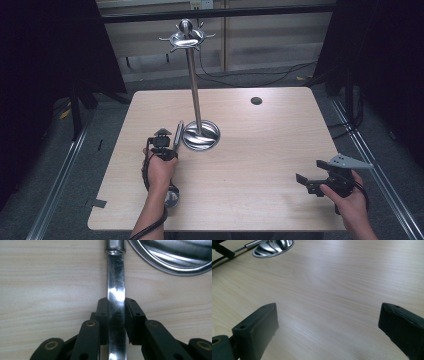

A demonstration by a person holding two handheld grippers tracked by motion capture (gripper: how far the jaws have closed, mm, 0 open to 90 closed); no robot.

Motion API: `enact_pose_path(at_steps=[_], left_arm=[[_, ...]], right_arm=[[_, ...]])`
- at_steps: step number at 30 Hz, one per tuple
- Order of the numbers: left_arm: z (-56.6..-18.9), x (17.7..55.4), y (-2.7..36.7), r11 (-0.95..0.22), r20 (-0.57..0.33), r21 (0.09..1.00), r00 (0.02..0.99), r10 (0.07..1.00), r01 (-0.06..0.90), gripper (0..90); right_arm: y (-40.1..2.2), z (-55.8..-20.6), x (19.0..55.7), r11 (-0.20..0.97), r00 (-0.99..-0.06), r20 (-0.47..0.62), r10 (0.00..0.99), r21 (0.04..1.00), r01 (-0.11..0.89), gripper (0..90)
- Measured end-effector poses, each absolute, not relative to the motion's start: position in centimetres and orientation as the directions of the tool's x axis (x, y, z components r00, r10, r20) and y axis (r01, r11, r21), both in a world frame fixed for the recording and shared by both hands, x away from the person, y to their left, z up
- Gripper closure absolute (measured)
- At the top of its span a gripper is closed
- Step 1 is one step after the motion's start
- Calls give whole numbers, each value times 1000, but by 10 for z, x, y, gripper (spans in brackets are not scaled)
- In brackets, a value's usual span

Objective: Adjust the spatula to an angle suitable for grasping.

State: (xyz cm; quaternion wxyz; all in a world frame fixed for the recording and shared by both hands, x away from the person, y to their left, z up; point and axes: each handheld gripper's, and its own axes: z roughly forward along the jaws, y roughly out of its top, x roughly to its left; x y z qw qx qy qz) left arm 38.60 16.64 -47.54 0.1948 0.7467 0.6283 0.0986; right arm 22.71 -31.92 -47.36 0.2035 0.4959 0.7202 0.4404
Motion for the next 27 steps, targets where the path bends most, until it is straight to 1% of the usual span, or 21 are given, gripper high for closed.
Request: enact_pose_path(at_steps=[5,7,14,18,19,22,27], left_arm=[[-476,385,171,-168,-93,441,231,968,882,753],[-473,385,175,-168,-115,457,245,963,874,753],[-457,377,183,-159,-132,554,275,952,817,754],[-446,368,185,-161,-116,628,296,948,761,755],[-444,365,186,-178,-107,639,315,943,748,755],[-435,360,187,-150,-145,691,338,930,707,755],[-420,351,187,-186,-96,765,395,914,617,756]], right_arm=[[-319,-474,227,128,-429,138,893,836,534,21],[-319,-474,228,129,-428,133,894,838,530,21],[-319,-475,228,124,-429,140,892,839,531,22],[-318,-474,227,121,-428,146,892,836,535,23],[-318,-474,227,119,-429,148,891,836,535,23],[-318,-474,227,120,-430,147,891,837,534,23],[-318,-474,227,128,-438,139,888,840,527,23]])
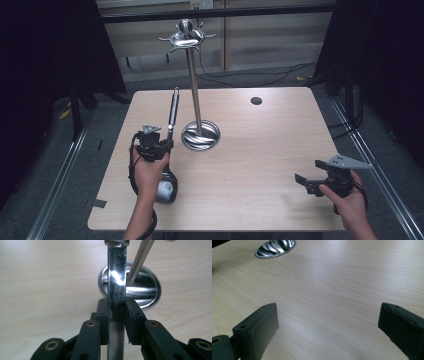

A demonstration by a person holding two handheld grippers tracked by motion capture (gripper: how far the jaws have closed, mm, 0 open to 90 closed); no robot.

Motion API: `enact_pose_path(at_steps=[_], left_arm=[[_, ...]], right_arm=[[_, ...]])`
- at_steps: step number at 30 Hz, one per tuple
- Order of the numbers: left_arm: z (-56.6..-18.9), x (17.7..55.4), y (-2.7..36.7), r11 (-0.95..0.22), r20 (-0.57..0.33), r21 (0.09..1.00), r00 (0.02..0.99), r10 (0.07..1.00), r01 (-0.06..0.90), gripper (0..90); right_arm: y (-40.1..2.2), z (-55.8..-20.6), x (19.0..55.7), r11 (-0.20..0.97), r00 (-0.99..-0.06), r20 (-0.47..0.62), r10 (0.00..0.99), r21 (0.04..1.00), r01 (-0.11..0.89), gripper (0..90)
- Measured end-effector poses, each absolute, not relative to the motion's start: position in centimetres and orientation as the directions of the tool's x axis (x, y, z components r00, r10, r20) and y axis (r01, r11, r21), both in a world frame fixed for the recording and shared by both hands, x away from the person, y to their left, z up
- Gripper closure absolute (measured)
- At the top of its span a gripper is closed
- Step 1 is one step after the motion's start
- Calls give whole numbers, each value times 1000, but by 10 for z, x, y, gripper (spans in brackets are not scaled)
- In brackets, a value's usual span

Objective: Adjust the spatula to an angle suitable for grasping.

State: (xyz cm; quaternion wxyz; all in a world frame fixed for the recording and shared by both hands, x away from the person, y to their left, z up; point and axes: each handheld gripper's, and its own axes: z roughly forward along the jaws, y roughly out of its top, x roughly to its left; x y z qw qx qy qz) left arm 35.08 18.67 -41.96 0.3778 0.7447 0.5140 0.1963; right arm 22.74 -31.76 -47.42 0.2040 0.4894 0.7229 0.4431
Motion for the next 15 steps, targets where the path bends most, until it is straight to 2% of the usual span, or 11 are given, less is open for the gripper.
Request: enact_pose_path(at_steps=[15], left_arm=[[-403,335,200,-79,-179,872,463,868,483,756]], right_arm=[[-317,-474,227,118,-435,147,888,842,526,23]])
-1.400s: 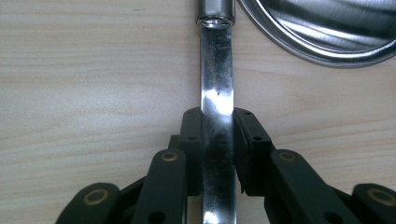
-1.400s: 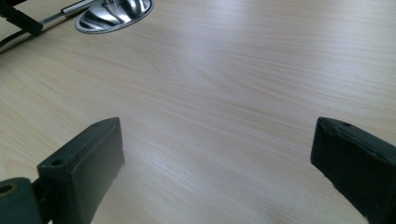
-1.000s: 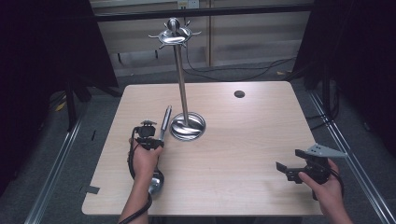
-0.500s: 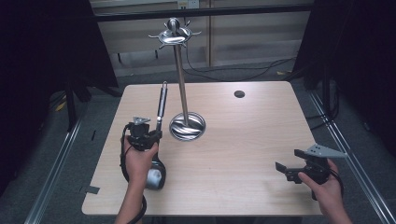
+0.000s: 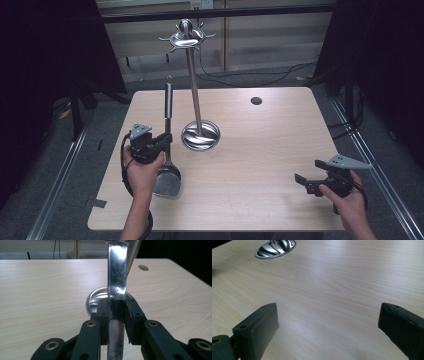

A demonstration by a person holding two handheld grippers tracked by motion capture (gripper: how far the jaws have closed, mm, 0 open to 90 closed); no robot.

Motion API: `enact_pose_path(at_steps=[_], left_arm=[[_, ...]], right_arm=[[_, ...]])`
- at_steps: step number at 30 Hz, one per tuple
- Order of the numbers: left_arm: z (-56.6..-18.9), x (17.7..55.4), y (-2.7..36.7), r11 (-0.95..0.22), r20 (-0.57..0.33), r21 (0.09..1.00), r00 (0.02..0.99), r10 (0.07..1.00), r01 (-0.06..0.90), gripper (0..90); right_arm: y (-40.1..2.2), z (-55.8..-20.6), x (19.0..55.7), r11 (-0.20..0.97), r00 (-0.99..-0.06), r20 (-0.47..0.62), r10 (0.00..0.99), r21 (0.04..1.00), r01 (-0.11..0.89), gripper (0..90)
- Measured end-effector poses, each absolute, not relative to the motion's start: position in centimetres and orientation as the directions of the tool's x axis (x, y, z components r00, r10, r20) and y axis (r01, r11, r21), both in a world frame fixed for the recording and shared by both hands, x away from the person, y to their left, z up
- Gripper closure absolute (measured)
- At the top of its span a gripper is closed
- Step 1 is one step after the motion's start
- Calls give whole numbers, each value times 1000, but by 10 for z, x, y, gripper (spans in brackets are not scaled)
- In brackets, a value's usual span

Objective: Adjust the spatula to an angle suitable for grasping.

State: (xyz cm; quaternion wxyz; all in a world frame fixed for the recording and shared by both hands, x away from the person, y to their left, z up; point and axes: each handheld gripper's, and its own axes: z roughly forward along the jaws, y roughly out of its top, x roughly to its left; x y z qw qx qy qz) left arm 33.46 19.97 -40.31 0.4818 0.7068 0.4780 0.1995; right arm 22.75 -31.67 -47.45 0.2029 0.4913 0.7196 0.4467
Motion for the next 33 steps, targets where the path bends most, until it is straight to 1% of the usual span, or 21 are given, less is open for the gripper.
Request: enact_pose_path(at_steps=[5,12,19,26,33], left_arm=[[-400,330,201,-61,-177,890,465,867,452,756],[-392,325,199,-46,-182,913,504,844,406,757],[-387,322,199,-2,-198,936,528,826,353,757],[-382,320,199,8,-196,945,545,815,328,758],[-381,320,199,18,-206,945,552,808,327,757]], right_arm=[[-316,-475,228,117,-433,147,889,842,527,24],[-316,-474,228,126,-440,141,887,843,522,24],[-316,-474,227,123,-437,140,889,845,520,24],[-316,-474,227,125,-439,138,888,845,520,24],[-316,-474,228,121,-438,143,887,844,522,25]])
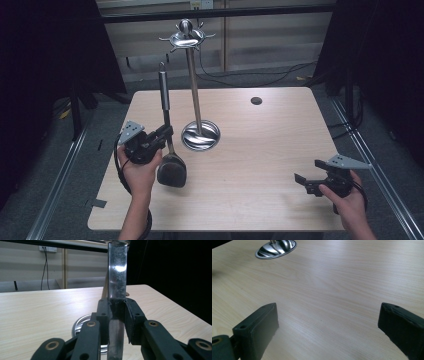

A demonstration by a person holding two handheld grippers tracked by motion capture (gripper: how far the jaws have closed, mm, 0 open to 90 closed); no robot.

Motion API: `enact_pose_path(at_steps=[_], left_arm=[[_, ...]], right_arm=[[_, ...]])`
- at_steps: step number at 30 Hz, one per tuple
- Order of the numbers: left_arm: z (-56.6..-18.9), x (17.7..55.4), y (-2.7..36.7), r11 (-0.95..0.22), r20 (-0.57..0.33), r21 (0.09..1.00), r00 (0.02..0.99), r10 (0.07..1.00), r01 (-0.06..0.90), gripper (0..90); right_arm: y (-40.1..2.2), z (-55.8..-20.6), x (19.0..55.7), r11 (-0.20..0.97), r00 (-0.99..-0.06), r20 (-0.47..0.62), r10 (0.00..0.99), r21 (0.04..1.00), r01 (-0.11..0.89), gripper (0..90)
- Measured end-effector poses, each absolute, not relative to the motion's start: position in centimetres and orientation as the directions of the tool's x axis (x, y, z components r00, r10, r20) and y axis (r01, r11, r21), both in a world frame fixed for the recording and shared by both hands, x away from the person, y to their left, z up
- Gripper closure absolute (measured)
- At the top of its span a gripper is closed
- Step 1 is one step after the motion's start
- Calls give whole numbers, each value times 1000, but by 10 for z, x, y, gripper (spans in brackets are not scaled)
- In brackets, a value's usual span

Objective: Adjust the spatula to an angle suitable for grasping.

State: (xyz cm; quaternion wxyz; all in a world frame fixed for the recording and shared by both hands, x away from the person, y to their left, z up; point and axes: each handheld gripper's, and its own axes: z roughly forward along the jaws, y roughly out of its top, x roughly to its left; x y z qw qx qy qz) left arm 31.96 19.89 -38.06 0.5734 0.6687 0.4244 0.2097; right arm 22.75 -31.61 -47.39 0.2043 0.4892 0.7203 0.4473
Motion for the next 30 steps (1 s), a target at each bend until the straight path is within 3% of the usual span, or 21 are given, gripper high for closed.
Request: enact_pose_path(at_steps=[30], left_arm=[[-355,312,194,37,-193,966,619,761,256,757]], right_arm=[[-315,-475,228,129,-440,138,887,841,525,26]])
